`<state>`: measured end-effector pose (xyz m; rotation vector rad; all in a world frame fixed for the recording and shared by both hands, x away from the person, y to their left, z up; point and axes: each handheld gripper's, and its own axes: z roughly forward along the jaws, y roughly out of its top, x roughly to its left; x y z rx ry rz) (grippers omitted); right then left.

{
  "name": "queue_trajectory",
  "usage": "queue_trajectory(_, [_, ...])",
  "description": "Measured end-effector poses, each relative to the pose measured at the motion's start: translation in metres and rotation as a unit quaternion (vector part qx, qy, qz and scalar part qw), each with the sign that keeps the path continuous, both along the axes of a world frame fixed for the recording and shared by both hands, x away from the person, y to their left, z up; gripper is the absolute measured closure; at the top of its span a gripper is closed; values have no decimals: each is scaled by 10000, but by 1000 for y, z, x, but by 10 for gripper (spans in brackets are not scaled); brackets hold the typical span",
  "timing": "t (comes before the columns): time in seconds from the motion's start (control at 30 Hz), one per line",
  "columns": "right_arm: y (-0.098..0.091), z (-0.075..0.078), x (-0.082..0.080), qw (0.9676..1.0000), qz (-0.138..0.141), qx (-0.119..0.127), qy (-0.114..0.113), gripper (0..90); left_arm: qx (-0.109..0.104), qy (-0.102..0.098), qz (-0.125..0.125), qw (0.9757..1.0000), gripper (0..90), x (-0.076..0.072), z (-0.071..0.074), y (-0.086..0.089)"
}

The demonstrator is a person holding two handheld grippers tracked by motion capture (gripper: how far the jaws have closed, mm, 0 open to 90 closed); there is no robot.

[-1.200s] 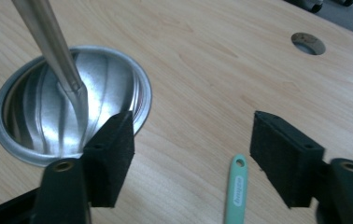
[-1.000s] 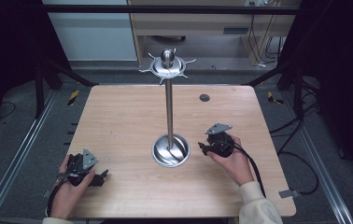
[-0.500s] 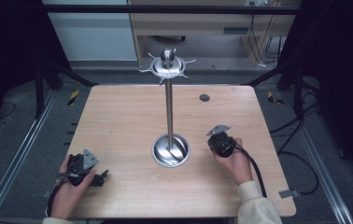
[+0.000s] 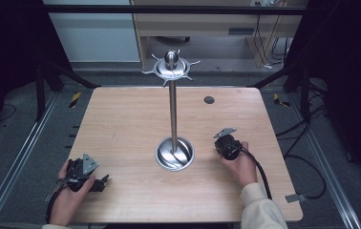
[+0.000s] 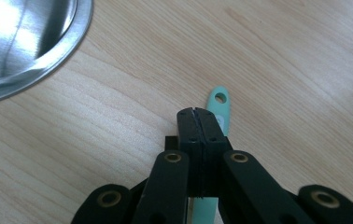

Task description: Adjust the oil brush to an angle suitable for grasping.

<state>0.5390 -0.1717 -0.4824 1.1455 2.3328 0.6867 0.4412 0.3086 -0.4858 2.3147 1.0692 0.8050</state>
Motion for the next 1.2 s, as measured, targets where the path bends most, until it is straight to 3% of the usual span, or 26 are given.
queue_trajectory(0.3, [2,-5,1,9999,15,-99,123,900,3,7,-18,10000,31,0,0,-1])
queue_trajectory(0.4, [1,-4,1,9998,-72,-107,140,900,1,6,-13,10000,31,0,0,0])
queue_trajectory(0.5, [-1,-4,2,9993,-200,-288,93,900,2,5,-16,10000,31,0,0,0])
queue_trajectory(0.67, [-6,-4,4,9986,-418,-295,132,900,0,6,-15,10000,31,0,0,0])
queue_trajectory(0.97, [-13,0,5,9979,-607,-31,228,900,25,-5,-25,10000,31,0,0,-1])
queue_trajectory(1.03, [-15,8,1,9972,-662,189,285,894,35,7,-18,10000,31,0,0,-1])
queue_trajectory(1.2, [-20,24,-7,9950,-802,347,474,881,18,-20,4,10000,31,-2,1,0])
